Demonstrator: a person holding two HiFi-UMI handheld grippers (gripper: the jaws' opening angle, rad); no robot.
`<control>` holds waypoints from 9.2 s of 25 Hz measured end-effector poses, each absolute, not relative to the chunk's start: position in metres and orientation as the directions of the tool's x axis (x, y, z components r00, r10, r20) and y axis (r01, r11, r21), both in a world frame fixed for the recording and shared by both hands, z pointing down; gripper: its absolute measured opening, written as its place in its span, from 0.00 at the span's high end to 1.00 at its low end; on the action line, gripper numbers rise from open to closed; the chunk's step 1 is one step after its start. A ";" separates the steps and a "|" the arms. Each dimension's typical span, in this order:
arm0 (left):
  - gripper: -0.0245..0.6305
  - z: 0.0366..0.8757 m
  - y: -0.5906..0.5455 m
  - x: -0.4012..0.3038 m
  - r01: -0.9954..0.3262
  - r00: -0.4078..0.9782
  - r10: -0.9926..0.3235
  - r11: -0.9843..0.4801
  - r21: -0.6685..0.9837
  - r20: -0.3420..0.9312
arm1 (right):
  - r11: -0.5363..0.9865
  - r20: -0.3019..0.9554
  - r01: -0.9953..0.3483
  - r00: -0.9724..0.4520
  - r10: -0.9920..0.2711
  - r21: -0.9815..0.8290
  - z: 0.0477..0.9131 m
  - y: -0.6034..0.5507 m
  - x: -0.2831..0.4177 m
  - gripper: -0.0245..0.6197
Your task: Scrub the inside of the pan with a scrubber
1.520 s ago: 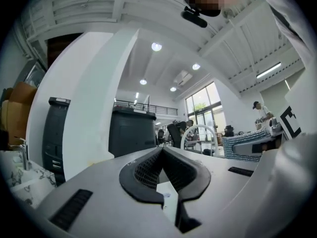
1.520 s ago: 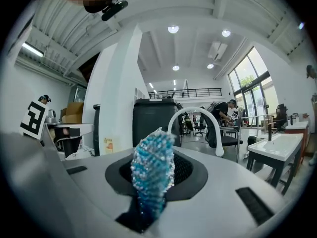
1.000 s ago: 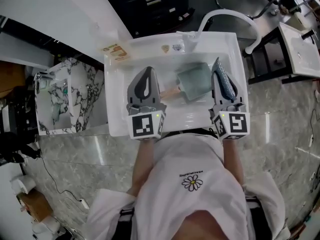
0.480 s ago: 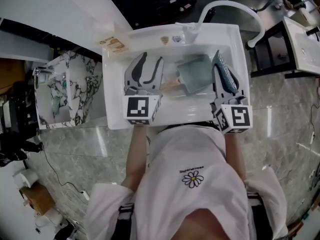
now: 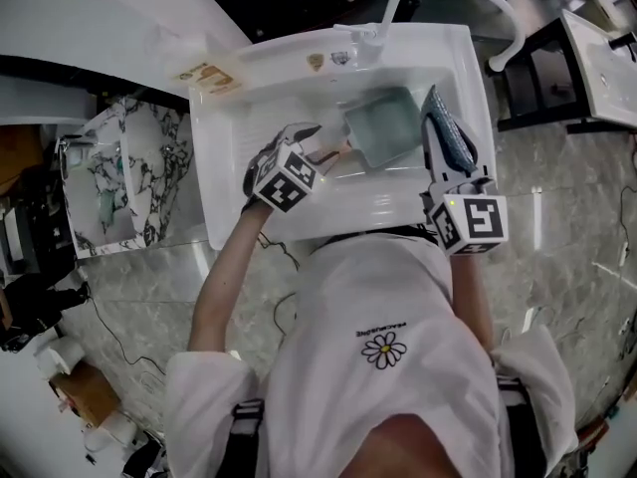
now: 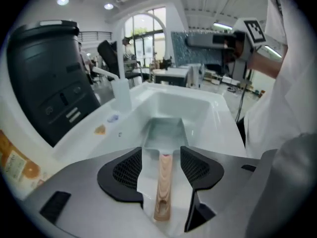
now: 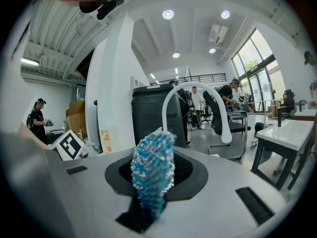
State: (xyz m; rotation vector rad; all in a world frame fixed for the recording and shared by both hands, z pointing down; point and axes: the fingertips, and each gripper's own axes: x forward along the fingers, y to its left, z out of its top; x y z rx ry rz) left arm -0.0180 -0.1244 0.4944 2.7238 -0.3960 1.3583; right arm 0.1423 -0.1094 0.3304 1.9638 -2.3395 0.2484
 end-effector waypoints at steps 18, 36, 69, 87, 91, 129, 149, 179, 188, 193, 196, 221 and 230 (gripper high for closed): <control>0.69 0.608 -0.108 -0.033 -0.166 0.241 0.035 -0.983 0.077 0.970 | 0.144 0.233 -0.985 -0.162 -0.959 -0.093 0.357 -0.105 0.153 0.85; 0.74 0.605 -0.107 -0.042 -0.146 0.211 0.050 -0.986 0.082 0.976 | 0.278 0.561 -0.952 -0.299 -0.772 -0.125 0.429 -0.154 0.157 0.85; 0.74 0.564 -0.100 -0.073 -0.157 0.201 -0.027 -0.988 0.005 0.979 | 0.321 0.943 -0.890 -0.329 0.040 -0.324 0.675 -0.203 0.116 0.85; 0.74 0.571 -0.099 -0.080 -0.132 0.163 -0.046 -0.991 -0.024 0.986 | 0.292 0.845 -0.795 -0.523 0.114 -0.532 0.644 -0.181 0.028 0.86; 0.74 0.572 -0.100 -0.080 -0.124 0.160 -0.056 -0.992 -0.036 0.986 | 0.234 0.772 -0.738 -0.625 0.115 -0.632 0.628 -0.174 -0.003 0.86; 0.74 0.576 -0.105 -0.084 -0.112 0.143 -0.071 -0.992 -0.055 0.987 | 0.203 0.932 -0.910 -0.351 0.086 -0.362 0.678 -0.171 0.126 0.86; 0.74 0.574 -0.106 -0.083 -0.101 0.142 -0.101 -0.991 -0.087 0.985 | 0.211 0.864 -0.838 -0.490 0.114 -0.503 0.651 -0.153 0.058 0.86; 0.75 0.579 -0.102 -0.086 -0.097 0.124 -0.103 -0.991 -0.091 0.987 | 0.210 0.890 -0.869 -0.456 0.013 -0.449 0.631 -0.162 0.110 0.86; 0.75 0.580 -0.103 -0.086 -0.101 0.120 -0.108 -0.990 -0.096 0.987 | 0.258 0.942 -0.907 -0.333 0.042 -0.332 0.663 -0.146 0.138 0.86; 0.75 0.580 -0.103 -0.086 -0.103 0.117 -0.109 -0.990 -0.098 0.987 | 0.267 0.946 -0.908 -0.319 0.056 -0.322 0.672 -0.145 0.130 0.86; 0.74 0.580 -0.103 -0.086 -0.105 0.115 -0.110 -0.990 -0.098 0.987 | 0.279 0.950 -0.908 -0.306 0.067 -0.312 0.674 -0.146 0.130 0.86; 0.75 0.580 -0.103 -0.089 -0.100 0.097 -0.119 -0.989 -0.110 0.988 | 0.291 0.914 -0.866 -0.391 0.110 -0.406 0.662 -0.135 0.082 0.86; 0.75 0.579 -0.101 -0.088 -0.095 0.094 -0.127 -0.988 -0.118 0.987 | 0.212 0.839 -0.812 -0.532 0.115 -0.544 0.644 -0.125 0.036 0.86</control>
